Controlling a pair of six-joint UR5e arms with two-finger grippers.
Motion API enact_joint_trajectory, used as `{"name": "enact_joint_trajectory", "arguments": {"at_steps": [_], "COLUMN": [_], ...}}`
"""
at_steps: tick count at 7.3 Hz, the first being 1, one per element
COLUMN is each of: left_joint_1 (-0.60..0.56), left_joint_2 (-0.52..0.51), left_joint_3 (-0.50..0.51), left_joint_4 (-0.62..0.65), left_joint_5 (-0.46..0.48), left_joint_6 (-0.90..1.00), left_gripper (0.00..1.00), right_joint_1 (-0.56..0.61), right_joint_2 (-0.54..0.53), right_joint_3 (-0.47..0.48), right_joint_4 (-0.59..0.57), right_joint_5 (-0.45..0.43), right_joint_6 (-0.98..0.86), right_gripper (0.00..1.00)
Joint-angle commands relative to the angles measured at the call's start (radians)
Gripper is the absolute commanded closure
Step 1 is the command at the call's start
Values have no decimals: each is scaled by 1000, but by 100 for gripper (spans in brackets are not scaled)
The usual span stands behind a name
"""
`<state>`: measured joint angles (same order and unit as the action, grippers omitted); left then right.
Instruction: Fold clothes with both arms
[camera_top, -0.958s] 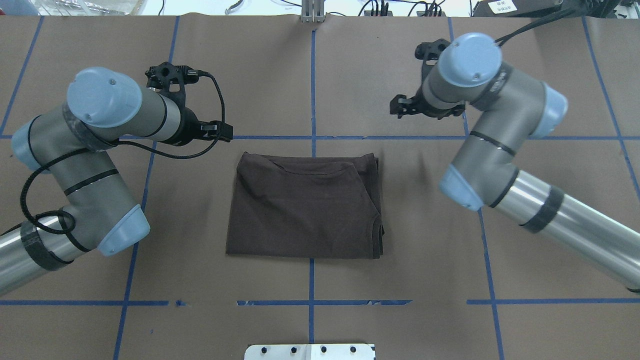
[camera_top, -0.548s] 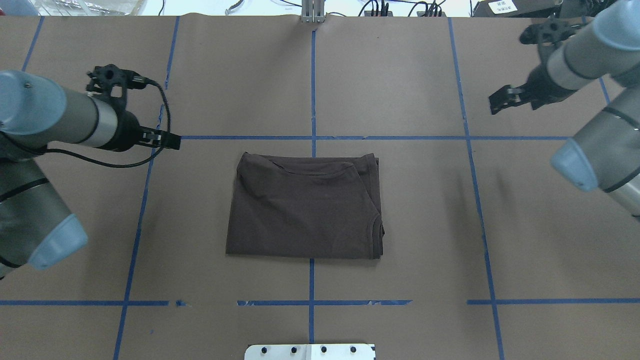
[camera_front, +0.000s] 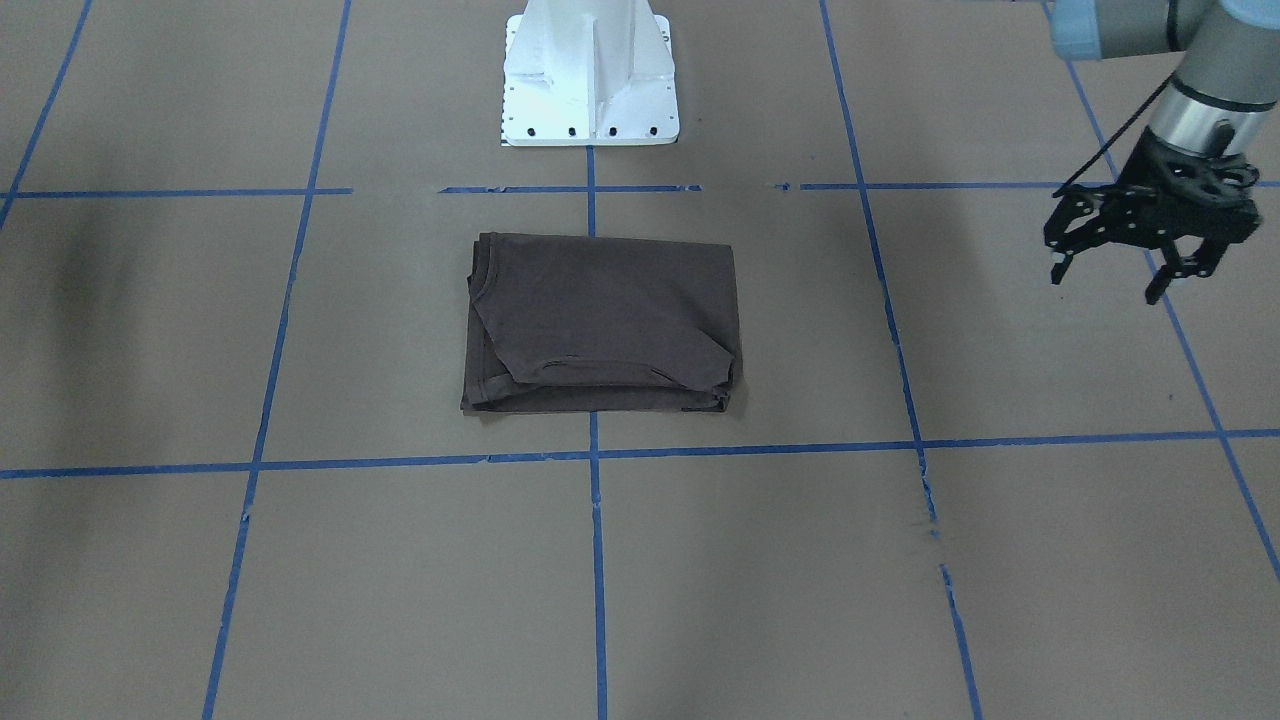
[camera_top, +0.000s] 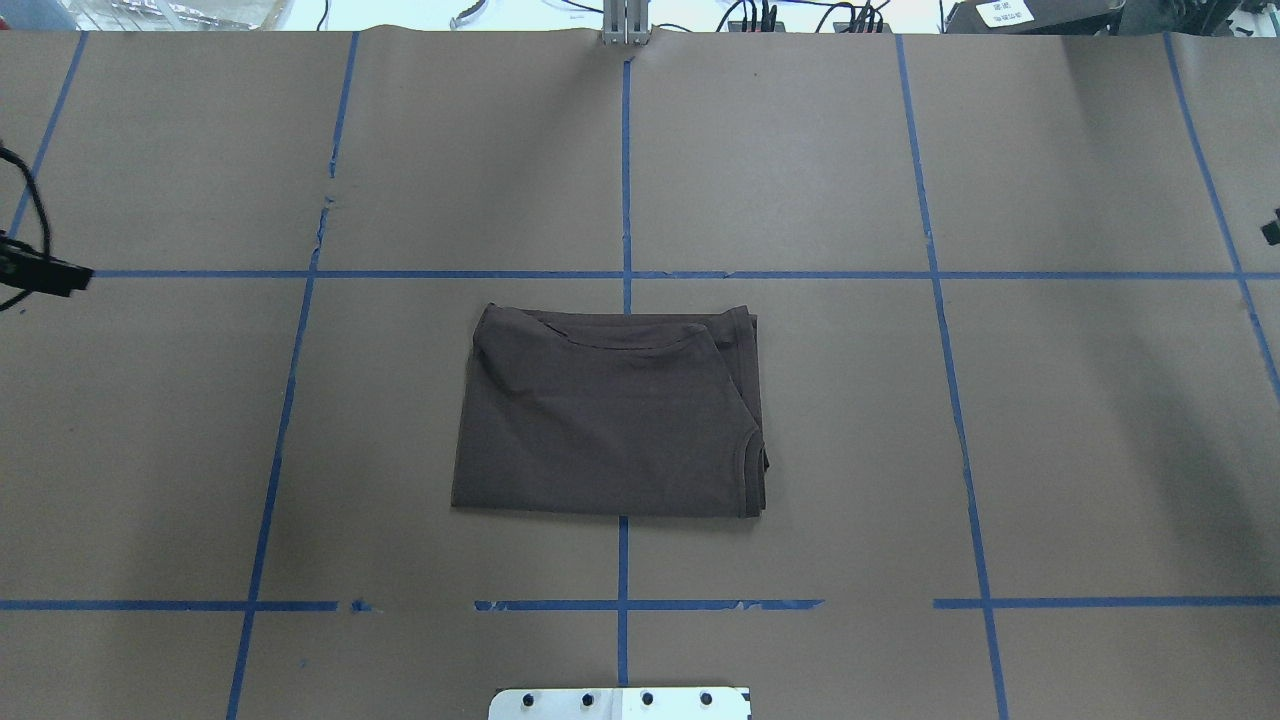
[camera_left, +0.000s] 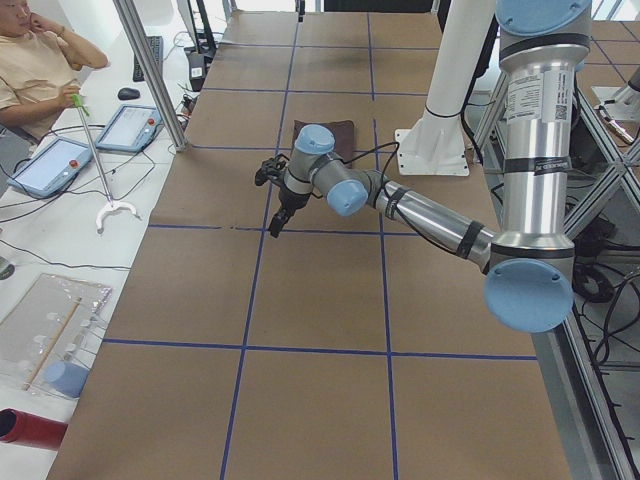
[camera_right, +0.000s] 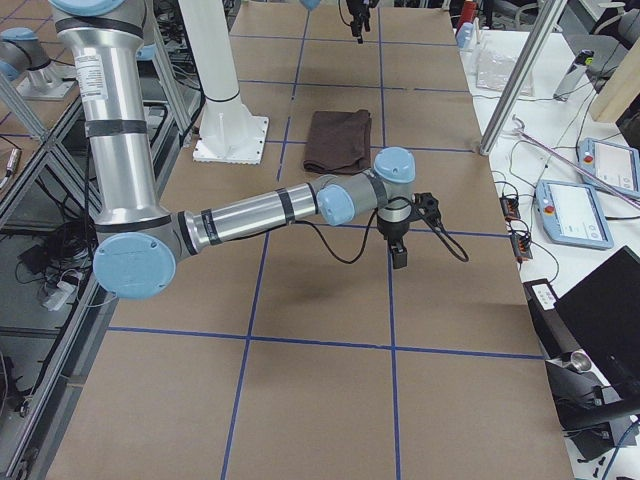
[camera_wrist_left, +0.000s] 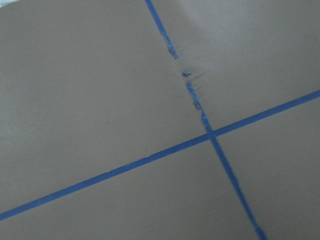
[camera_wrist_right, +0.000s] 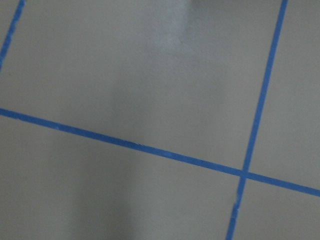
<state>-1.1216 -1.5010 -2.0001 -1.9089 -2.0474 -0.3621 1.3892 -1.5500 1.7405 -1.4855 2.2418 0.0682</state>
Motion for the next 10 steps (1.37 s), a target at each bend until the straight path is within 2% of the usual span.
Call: {"name": "enact_joint_trajectory", "arguments": {"at_steps": [1, 2, 3, 4, 5, 6, 7, 10], "left_joint_1": [-200, -274, -344, -357, -383, -403, -405, -412], "left_joint_2": [82, 93, 94, 99, 107, 108, 113, 119], "left_joint_3": [103, 147, 149, 152, 168, 158, 176, 188], "left_joint_4": [42, 31, 130, 216, 258, 314, 318, 364], "left_joint_5": [-164, -177, -262, -301, -300, -298, -295, -301], "left_joint_6": [84, 127, 153, 232, 329, 342, 348, 350], "left_gripper": [0, 0, 0, 0, 0, 0, 0, 0], "right_joint_1": [28, 54, 88, 112, 122, 120, 119, 119], "right_joint_2": [-163, -179, -192, -202, -232, -223, -240, -252], "right_joint_3": [-28, -29, -21, -4, 60, 138, 167, 162], "right_joint_4": [14, 54, 42, 15, -22, -147, -150, -151], "right_joint_5": [5, 42, 112, 111, 113, 75, -1, 25], "right_joint_6": [-99, -99, -94, -96, -96, -100, -106, -99], "right_gripper": [0, 0, 0, 0, 0, 0, 0, 0]}}
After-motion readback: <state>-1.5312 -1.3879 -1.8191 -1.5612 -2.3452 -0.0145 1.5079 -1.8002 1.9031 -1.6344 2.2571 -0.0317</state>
